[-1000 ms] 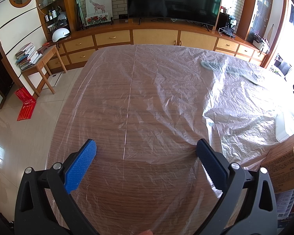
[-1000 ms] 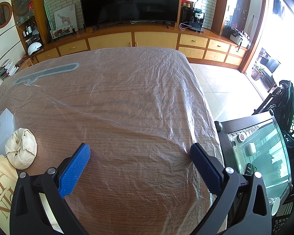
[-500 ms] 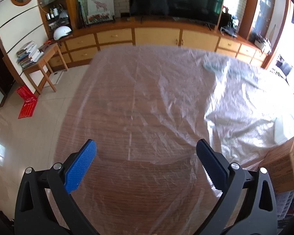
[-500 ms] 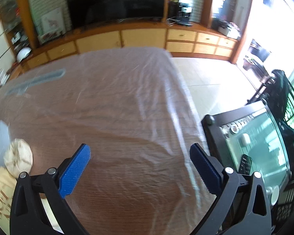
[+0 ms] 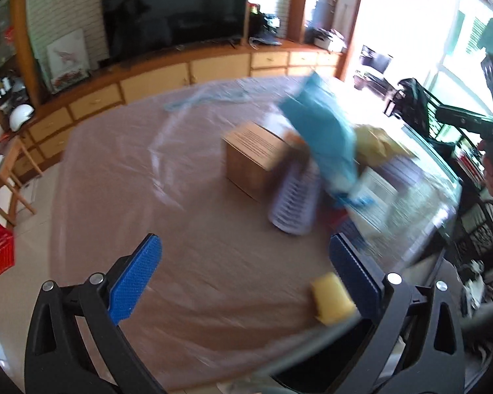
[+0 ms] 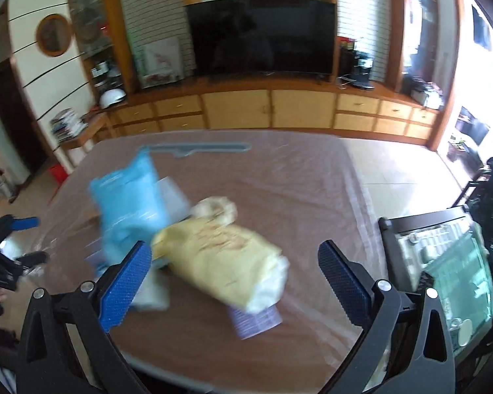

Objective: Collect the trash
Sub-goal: 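Grasp the yellow cup with the left tool while the right tool grasps the medicine box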

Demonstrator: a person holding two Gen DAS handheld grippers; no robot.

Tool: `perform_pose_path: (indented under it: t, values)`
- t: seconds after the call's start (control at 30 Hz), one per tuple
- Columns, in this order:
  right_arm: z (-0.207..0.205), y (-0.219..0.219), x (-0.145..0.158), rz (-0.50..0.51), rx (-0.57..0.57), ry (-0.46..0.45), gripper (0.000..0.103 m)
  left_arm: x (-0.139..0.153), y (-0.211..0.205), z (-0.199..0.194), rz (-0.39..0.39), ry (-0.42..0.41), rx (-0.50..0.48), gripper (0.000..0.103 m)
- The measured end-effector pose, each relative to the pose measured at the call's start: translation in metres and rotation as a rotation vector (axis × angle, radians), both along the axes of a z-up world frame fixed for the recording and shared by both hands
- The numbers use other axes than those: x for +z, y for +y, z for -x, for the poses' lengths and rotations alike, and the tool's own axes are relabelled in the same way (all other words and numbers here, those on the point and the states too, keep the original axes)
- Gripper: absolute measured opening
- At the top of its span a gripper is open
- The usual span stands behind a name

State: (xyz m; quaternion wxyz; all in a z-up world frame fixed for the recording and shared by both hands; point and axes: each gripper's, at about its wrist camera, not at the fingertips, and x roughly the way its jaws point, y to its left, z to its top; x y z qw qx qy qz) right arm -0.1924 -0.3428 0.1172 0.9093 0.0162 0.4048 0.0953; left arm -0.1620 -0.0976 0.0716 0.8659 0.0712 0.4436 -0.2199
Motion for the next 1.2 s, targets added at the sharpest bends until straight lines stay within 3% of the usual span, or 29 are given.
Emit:
perform_pose_path:
  t: [0.13, 0.23, 0.33, 0.47, 0.67, 0.93, 1.07, 1.2]
  values:
    - [0.022, 0.05, -0.019, 0.014, 0.096, 0.059, 0.099, -0.016, -0.029, 0.026, -0.003, 0.063, -0.059, 0.102]
    - [0.023, 0.078, -0.036, 0.014, 0.132, 0.094, 0.099, -0.027, -0.04, 0.03, -0.002, 0.098, -0.048, 0.101]
    - [0.023, 0.103, -0.045, -0.013, 0.154, 0.121, 0.099, -0.034, -0.046, 0.029, 0.045, 0.154, -0.037, 0.096]
    - [0.021, 0.126, -0.055, 0.022, 0.172, 0.139, 0.099, -0.048, -0.05, 0.03, 0.041, 0.202, -0.021, 0.084]
    - [0.007, 0.143, -0.071, 0.178, 0.131, 0.132, 0.099, -0.06, -0.053, 0.031, 0.046, 0.234, -0.021, 0.084]
    - [0.009, 0.146, -0.073, 0.127, 0.155, 0.175, 0.099, -0.06, -0.061, 0.029, 0.031, 0.242, -0.024, 0.071]
    - [0.006, 0.144, -0.084, 0.105, 0.143, 0.213, 0.099, -0.058, -0.064, 0.027, 0.017, 0.235, -0.029, 0.07]
    - [0.002, 0.15, -0.094, 0.106, 0.128, 0.232, 0.098, -0.057, -0.065, 0.03, -0.015, 0.225, -0.044, 0.058]
